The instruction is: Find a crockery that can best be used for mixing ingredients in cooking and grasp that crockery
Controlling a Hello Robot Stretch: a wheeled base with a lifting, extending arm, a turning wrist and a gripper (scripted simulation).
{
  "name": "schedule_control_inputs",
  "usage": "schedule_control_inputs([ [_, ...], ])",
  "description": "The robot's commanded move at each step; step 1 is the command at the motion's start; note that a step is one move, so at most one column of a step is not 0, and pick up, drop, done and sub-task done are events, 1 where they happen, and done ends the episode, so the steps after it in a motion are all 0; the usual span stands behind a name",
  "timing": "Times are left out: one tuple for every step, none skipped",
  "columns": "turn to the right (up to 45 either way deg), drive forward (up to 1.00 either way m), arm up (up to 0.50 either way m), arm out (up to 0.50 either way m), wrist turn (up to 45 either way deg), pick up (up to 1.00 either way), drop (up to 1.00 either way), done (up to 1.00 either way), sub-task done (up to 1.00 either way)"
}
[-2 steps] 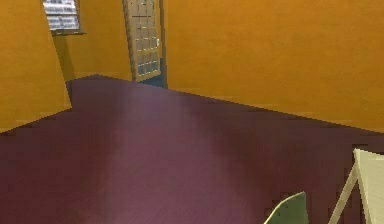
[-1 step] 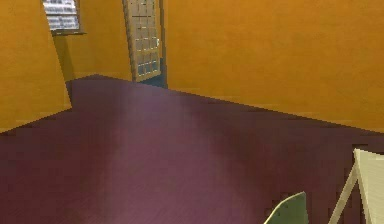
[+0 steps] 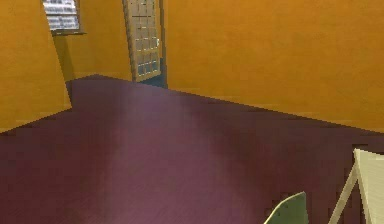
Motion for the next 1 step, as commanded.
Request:
schedule_control_inputs([
  [0.0, 0.0, 0.0, 0.0, 0.0, 1.0, 0.0, 0.0, 0.0],
])
